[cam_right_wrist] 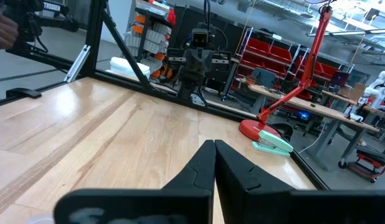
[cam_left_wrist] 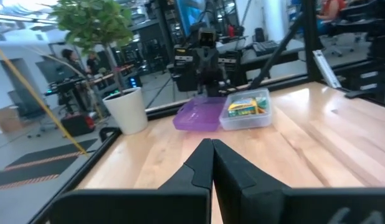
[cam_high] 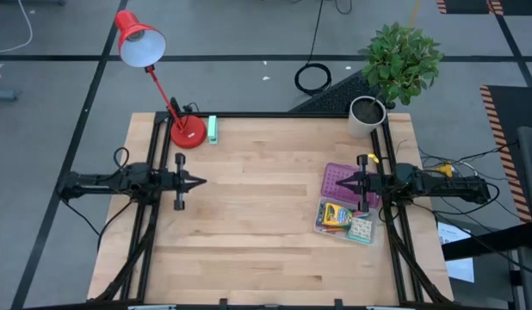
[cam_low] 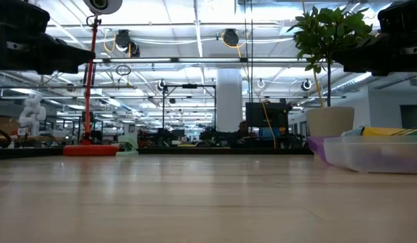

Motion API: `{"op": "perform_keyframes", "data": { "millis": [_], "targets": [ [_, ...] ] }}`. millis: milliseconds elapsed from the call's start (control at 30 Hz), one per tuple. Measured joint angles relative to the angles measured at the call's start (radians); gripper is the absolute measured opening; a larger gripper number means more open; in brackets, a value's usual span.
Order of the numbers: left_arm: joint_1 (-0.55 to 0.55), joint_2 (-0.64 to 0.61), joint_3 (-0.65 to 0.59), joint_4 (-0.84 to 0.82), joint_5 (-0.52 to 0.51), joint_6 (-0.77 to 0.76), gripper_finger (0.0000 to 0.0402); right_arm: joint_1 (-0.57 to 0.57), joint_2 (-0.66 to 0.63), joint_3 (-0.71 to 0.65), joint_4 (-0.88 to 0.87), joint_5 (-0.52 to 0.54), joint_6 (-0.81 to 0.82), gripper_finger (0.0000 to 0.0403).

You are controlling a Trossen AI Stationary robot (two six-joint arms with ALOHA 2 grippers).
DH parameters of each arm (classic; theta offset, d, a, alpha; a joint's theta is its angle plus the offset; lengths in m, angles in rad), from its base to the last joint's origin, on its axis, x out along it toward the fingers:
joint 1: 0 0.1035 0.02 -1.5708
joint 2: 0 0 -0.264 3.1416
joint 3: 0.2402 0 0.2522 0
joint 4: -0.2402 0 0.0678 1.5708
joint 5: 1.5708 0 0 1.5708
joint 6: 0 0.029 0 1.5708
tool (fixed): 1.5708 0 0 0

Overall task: Pack school essentials
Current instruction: Return to Home Position

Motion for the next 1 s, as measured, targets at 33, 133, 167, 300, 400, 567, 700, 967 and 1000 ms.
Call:
{"op": "perform_keyframes", "data": {
  "millis": [33, 133, 167, 300, 400, 567, 700, 967, 1000],
  "targets": [
    [0.003, 0.0, 0.0, -0.001, 0.015, 0.0, 0.0005, 0.0, 0.0, 0.0, 0.0, 0.0, 0.0, 0.0],
    [0.005, 0.0, 0.0, -0.003, 0.031, 0.011, 0.0005, 0.0, 0.0, 0.0, 0.0, 0.0, 0.0, 0.0],
    [0.003, 0.0, 0.0, -0.003, 0.031, 0.01, 0.0005, 0.0, 0.0, 0.0, 0.0, 0.0, 0.0, 0.0],
    [0.003, 0.0, 0.0, -0.001, 0.011, -0.015, 0.0005, 0.0, 0.0, 0.0, 0.0, 0.0, 0.0, 0.0],
    [0.003, 0.0, 0.0, 0.0, -0.001, -0.044, 0.0005, 0.0, 0.0, 0.0, 0.0, 0.0, 0.0, 0.0],
    [0.003, 0.0, 0.0, 0.0, -0.004, -0.071, 0.0005, 0.0, 0.0, 0.0, 0.0, 0.0, 0.0, 0.0],
    [0.003, 0.0, 0.0, 0.0, -0.005, -0.069, 0.0005, 0.0, 0.0, 0.0, 0.0, 0.0, 0.0, 0.0],
    [0.003, 0.0, 0.0, -0.001, -0.007, -0.07, 0.0005, 0.0, 0.0, 0.0, 0.0, 0.0, 0.0, 0.0],
    [0.003, 0.0, 0.0, 0.0, -0.007, -0.07, 0.0005, 0.0, 0.0, 0.0, 0.0, 0.0, 0.0, 0.0]
  ]
}}
